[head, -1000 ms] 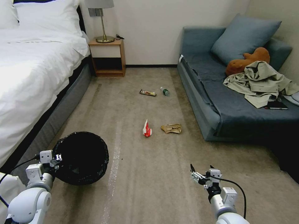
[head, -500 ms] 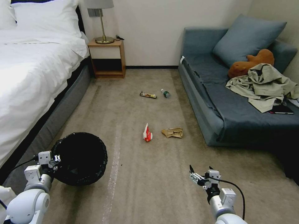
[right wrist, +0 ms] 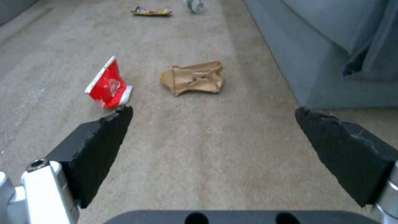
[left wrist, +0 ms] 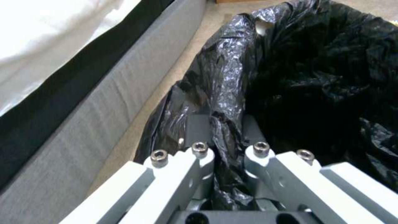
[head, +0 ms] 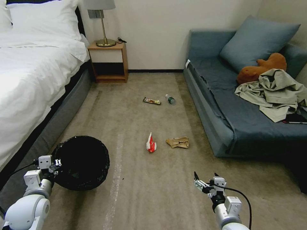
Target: Pick up the trash bin, then pick up the garbage on the floor and place it into the trash bin.
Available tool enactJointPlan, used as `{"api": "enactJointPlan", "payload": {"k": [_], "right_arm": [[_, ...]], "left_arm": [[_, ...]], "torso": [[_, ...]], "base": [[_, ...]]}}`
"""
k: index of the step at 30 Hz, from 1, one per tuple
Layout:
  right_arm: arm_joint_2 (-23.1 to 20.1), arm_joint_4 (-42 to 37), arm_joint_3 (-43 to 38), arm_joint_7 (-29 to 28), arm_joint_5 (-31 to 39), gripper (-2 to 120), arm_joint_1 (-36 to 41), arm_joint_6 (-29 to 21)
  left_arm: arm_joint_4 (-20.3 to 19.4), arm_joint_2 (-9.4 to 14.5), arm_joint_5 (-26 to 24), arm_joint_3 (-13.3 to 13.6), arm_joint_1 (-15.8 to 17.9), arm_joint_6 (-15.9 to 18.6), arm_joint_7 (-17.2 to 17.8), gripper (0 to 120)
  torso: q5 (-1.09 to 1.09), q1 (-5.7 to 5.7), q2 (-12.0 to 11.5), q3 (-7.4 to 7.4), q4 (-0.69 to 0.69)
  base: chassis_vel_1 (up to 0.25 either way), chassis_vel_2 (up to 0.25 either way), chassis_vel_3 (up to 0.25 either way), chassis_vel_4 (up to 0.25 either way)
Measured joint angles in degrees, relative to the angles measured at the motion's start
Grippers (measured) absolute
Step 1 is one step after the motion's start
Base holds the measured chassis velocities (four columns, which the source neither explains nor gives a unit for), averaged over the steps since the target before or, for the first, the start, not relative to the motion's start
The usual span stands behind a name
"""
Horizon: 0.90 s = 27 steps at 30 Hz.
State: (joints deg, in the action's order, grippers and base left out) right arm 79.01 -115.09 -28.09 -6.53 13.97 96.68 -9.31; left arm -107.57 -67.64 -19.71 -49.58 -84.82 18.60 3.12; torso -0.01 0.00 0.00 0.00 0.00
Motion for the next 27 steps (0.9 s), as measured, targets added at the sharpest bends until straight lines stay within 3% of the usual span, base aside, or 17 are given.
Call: {"api": "enactJointPlan", "payload": {"k": [27], "right_arm": [[0.5, 2.9, 0.8, 0.3, -0.5, 100, -2.1, -0.3]], "left_arm": [[0.8, 1.0, 0.0, 0.8, 1.8, 0.3, -0.2, 4]], "torso": [[0.01, 0.00, 0.0, 0.00, 0.00]], "base": [[-0.095, 0.091, 0.092, -0.093]]}}
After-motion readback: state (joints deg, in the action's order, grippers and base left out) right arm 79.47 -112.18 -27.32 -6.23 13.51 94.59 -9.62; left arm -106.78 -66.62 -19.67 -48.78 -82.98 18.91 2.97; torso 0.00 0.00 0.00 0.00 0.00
